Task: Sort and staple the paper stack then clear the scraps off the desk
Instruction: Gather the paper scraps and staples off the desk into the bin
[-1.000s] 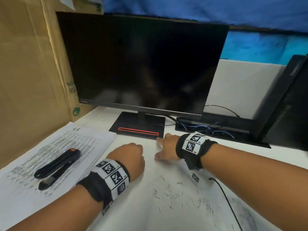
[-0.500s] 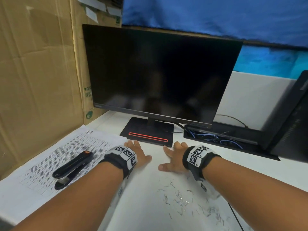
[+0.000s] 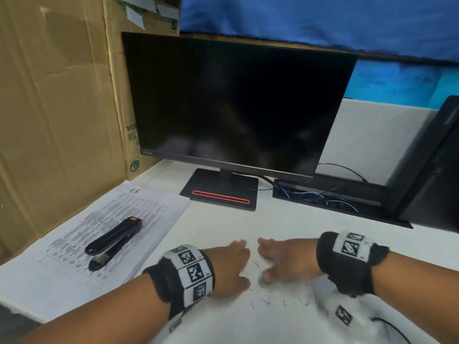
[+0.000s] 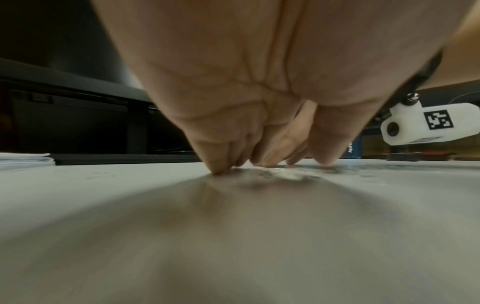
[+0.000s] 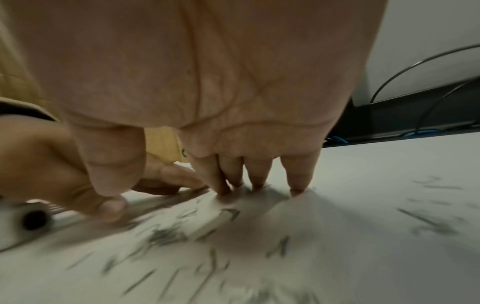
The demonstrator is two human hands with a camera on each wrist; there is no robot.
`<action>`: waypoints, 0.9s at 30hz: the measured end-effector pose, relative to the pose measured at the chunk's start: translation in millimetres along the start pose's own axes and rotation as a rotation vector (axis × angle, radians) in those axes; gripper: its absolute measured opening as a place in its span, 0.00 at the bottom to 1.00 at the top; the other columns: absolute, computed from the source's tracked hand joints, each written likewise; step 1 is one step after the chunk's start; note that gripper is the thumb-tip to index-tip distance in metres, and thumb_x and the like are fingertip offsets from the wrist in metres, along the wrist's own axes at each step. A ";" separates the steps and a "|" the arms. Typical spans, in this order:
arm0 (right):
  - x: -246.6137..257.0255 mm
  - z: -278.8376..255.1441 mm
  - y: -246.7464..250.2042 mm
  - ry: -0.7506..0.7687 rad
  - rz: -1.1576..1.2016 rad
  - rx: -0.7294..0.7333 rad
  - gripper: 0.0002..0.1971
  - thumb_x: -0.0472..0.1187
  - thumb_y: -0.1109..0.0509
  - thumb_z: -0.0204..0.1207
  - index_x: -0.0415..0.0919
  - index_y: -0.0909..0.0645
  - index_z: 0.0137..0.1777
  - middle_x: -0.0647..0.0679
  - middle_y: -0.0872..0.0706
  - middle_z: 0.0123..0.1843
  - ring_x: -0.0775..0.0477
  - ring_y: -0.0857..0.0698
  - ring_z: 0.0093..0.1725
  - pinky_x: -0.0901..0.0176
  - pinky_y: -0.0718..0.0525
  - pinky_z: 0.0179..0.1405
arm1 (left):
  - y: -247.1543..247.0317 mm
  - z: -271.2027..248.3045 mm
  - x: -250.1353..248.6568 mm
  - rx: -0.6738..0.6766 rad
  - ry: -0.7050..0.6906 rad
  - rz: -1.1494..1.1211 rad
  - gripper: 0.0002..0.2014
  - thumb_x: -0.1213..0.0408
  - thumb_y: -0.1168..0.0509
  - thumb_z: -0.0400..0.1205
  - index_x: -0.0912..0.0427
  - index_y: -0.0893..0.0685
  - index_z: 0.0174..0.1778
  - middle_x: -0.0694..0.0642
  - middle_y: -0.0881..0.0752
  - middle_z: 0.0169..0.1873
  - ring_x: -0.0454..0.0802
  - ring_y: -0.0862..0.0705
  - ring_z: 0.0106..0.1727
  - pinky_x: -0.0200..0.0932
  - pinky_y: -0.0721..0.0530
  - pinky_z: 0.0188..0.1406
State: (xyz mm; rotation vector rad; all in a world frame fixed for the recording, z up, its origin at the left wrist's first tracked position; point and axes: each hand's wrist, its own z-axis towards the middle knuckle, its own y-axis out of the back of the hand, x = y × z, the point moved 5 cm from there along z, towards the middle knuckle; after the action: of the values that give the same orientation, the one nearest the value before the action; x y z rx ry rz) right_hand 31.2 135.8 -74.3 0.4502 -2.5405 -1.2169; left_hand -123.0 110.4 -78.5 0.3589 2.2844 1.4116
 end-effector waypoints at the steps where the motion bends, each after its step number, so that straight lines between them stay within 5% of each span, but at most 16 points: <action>1: -3.6 -9.8 -8.8 0.038 0.018 0.008 0.41 0.70 0.43 0.78 0.56 0.50 0.87 0.66 0.58 0.87 0.56 0.49 0.86 0.52 0.49 0.85 | -0.7 -0.6 -2.1 -0.010 -0.047 -0.027 0.24 0.54 0.44 0.87 0.58 0.34 0.78 0.50 0.55 0.89 0.47 0.49 0.88 0.52 0.41 0.85; 5: -39.9 -48.0 -3.9 0.027 0.297 -0.181 0.27 0.56 0.34 0.82 0.59 0.31 0.81 0.69 0.39 0.82 0.61 0.35 0.81 0.58 0.41 0.83 | 10.1 6.6 12.2 -0.067 0.010 -0.061 0.31 0.61 0.47 0.86 0.59 0.46 0.87 0.53 0.54 0.89 0.47 0.54 0.89 0.50 0.48 0.88; 8: -89.9 -69.1 -1.8 -0.120 0.461 -0.394 0.10 0.47 0.29 0.80 0.63 0.12 0.57 0.63 0.20 0.73 0.58 0.20 0.70 0.54 0.28 0.78 | 22.6 16.8 26.2 -0.081 0.159 0.001 0.25 0.48 0.45 0.86 0.63 0.32 0.72 0.62 0.30 0.79 0.59 0.25 0.72 0.54 0.26 0.70; 10: -116.5 -83.8 -10.3 -0.273 0.423 -0.414 0.08 0.47 0.30 0.80 0.58 0.08 0.50 0.62 0.15 0.68 0.57 0.16 0.65 0.57 0.24 0.73 | 25.4 24.8 21.3 -0.084 0.186 0.050 0.26 0.44 0.46 0.85 0.63 0.30 0.67 0.62 0.26 0.69 0.59 0.23 0.64 0.54 0.24 0.61; 14: -137.9 -110.8 -35.2 -0.512 0.249 -0.330 0.23 0.55 0.35 0.81 0.51 0.22 0.74 0.52 0.21 0.75 0.47 0.21 0.71 0.57 0.26 0.71 | 16.2 36.1 -15.6 -0.032 0.108 0.078 0.21 0.43 0.47 0.83 0.59 0.29 0.56 0.59 0.27 0.64 0.60 0.26 0.71 0.57 0.23 0.63; 17: -129.2 -114.2 -60.2 -0.578 0.212 -0.181 0.28 0.68 0.40 0.76 0.46 0.25 0.65 0.45 0.20 0.67 0.41 0.18 0.61 0.52 0.22 0.59 | 3.7 38.1 -46.3 0.048 -0.004 0.099 0.25 0.44 0.49 0.84 0.59 0.28 0.67 0.59 0.37 0.81 0.58 0.35 0.82 0.62 0.29 0.74; 21: -93.8 -108.3 -82.4 -0.444 0.237 -0.207 0.29 0.75 0.43 0.70 0.48 0.31 0.52 0.48 0.28 0.58 0.39 0.25 0.60 0.43 0.23 0.59 | -15.1 29.7 -65.1 0.081 -0.117 0.143 0.30 0.45 0.49 0.86 0.53 0.39 0.84 0.48 0.51 0.88 0.49 0.54 0.89 0.59 0.44 0.86; 25: -67.3 -117.7 -81.5 -0.256 0.397 -0.182 0.32 0.64 0.37 0.79 0.42 0.33 0.75 0.45 0.31 0.76 0.40 0.33 0.78 0.45 0.32 0.76 | -16.4 18.8 -73.9 0.034 -0.129 0.143 0.31 0.44 0.47 0.84 0.54 0.40 0.80 0.54 0.41 0.83 0.55 0.44 0.86 0.65 0.33 0.79; 27: -80.7 -116.2 -76.3 -0.322 0.393 -0.240 0.36 0.67 0.34 0.73 0.42 0.30 0.72 0.44 0.31 0.73 0.36 0.31 0.75 0.42 0.29 0.73 | -17.7 15.6 -79.6 0.053 -0.114 0.194 0.32 0.44 0.47 0.84 0.55 0.43 0.81 0.57 0.40 0.81 0.58 0.41 0.83 0.65 0.30 0.75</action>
State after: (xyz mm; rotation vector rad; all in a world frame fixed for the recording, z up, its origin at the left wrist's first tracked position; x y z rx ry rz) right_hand 161.2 41.2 -74.4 -0.3105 -2.5141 -1.4994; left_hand -45.8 80.3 -82.8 0.6765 2.2466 1.3838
